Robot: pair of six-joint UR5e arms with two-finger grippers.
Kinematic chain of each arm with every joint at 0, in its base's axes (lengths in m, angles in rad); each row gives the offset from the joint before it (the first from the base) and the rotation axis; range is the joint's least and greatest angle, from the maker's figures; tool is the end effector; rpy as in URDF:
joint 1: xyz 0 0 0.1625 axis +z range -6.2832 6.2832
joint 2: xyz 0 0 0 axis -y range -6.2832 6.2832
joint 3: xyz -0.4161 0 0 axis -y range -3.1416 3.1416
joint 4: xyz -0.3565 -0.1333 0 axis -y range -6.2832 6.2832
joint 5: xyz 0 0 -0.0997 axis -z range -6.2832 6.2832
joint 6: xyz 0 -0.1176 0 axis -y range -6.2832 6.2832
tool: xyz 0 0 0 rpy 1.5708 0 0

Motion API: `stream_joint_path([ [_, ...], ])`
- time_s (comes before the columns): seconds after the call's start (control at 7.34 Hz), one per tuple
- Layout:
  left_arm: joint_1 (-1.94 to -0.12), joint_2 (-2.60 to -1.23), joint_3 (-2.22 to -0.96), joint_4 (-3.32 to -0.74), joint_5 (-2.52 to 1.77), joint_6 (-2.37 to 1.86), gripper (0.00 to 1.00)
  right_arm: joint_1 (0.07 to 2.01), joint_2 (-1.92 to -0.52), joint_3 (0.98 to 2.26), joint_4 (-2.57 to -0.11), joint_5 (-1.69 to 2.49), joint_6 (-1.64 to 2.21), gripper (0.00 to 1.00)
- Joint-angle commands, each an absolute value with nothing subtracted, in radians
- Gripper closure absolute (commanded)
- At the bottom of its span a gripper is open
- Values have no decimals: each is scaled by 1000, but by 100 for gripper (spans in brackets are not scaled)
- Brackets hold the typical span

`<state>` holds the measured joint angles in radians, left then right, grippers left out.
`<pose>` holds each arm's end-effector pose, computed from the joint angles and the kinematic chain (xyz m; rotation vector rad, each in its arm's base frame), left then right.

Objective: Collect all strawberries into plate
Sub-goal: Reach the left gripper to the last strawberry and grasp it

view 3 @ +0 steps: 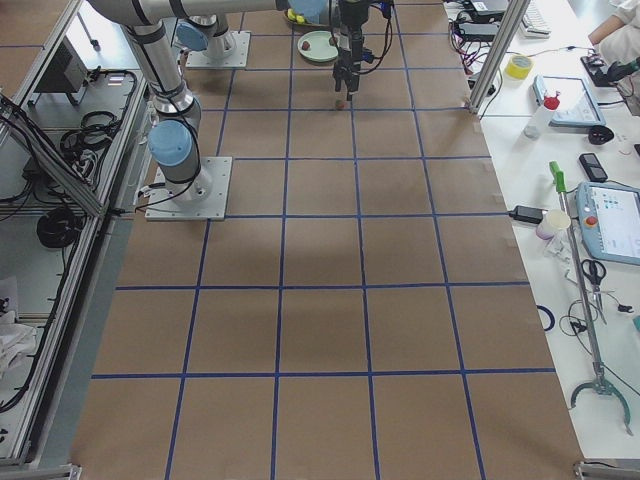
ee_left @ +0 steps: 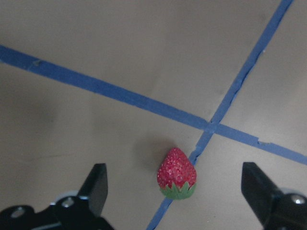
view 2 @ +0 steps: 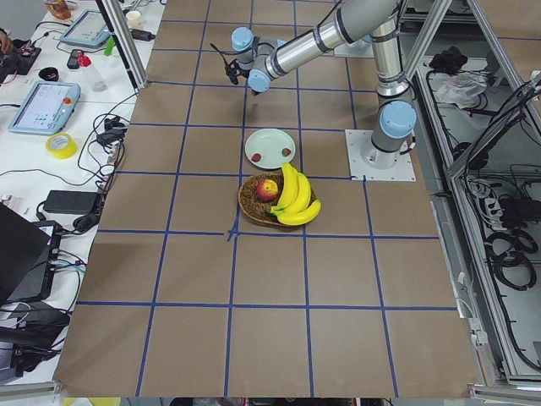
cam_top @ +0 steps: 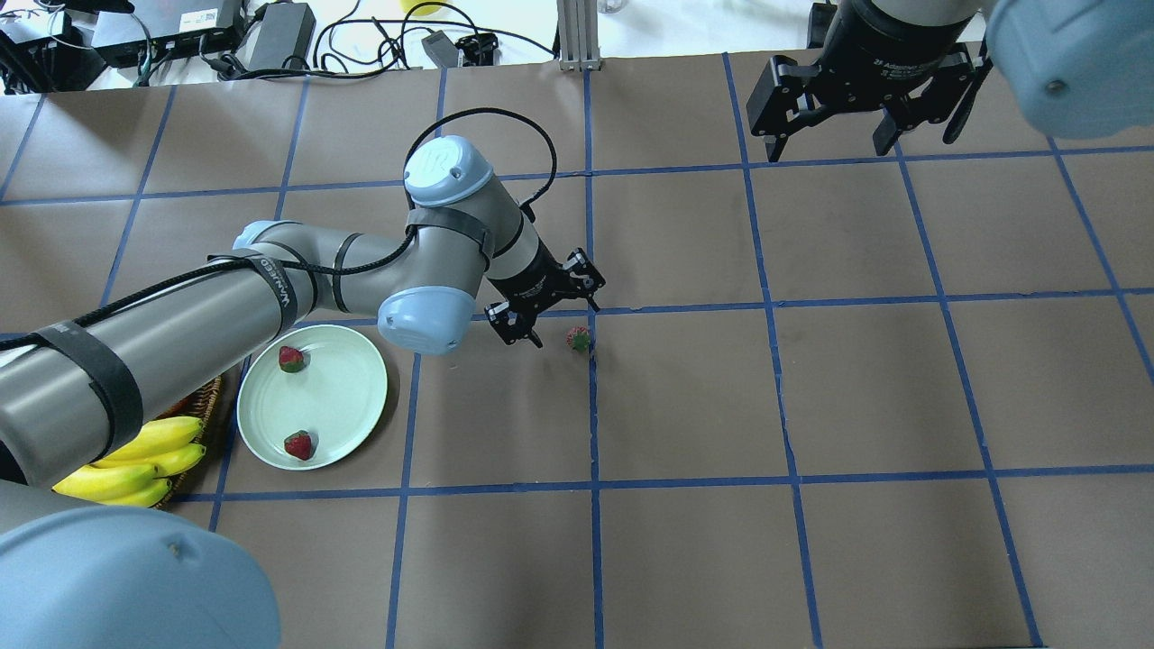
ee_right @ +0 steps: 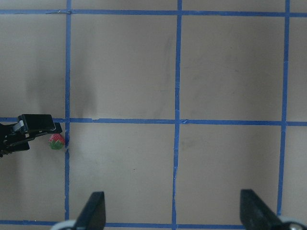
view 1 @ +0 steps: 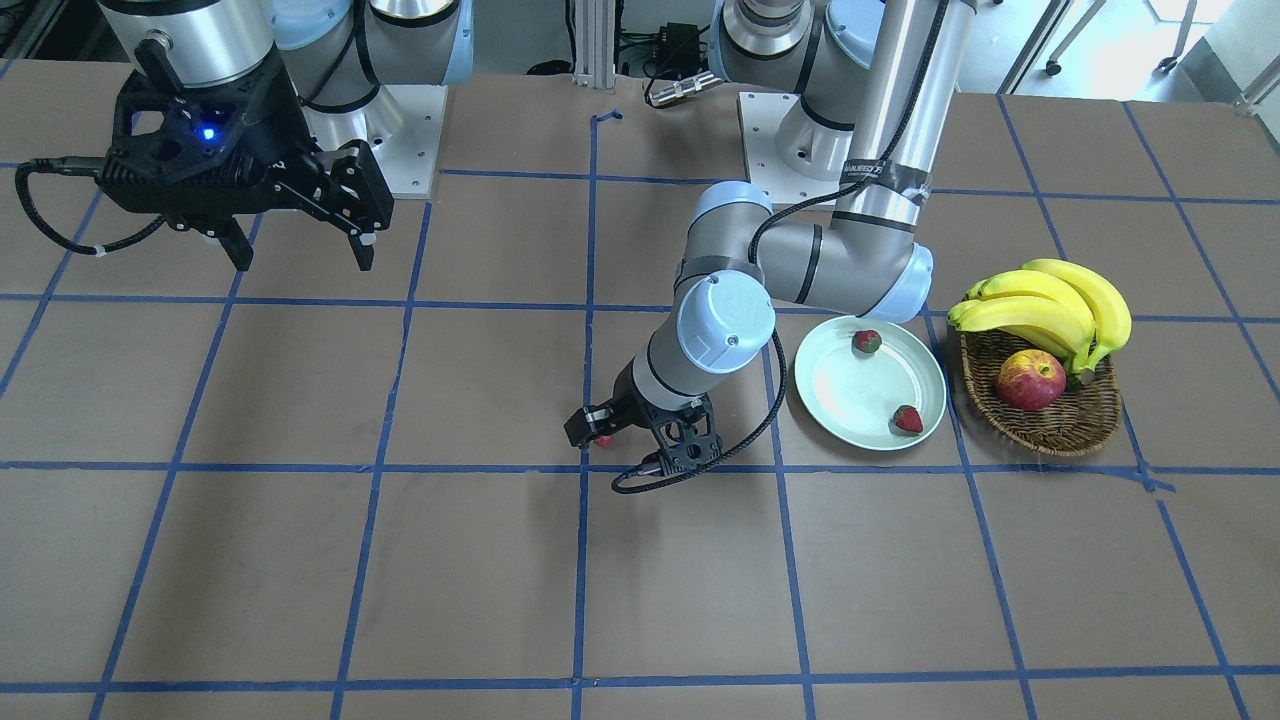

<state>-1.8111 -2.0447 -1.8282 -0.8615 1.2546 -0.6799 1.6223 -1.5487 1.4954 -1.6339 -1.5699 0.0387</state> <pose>-0.2965 -0.4961 0.1807 0.6282 -2.7891 -0.2306 0.1578 -0.4704 0.4923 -0.0201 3.1301 -0.1821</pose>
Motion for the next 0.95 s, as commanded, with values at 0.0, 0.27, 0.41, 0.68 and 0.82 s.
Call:
stream_joint_path([
  [0.0,-1821,-2048,-1845,-861,1255,-684,41,1621,-1549,1497,-1632,-1568,112,0],
  [0.27,-1821,-2056,-1845,-859,1259,-686,97,1621,-1552,1496,-1631,-1569,113,0],
  [0.41,-1821,-2054,-1844,-859,1261,-684,100,1621,-1551,1496,-1632,-1569,112,19],
  [0.68,-1813,-2011,-1829,-871,1398,-651,100,1621,-1552,1497,-1628,-1572,101,72],
  [0.82,-1807,-1996,-1809,-909,1448,-629,100,1621,-1554,1496,-1634,-1572,98,78],
])
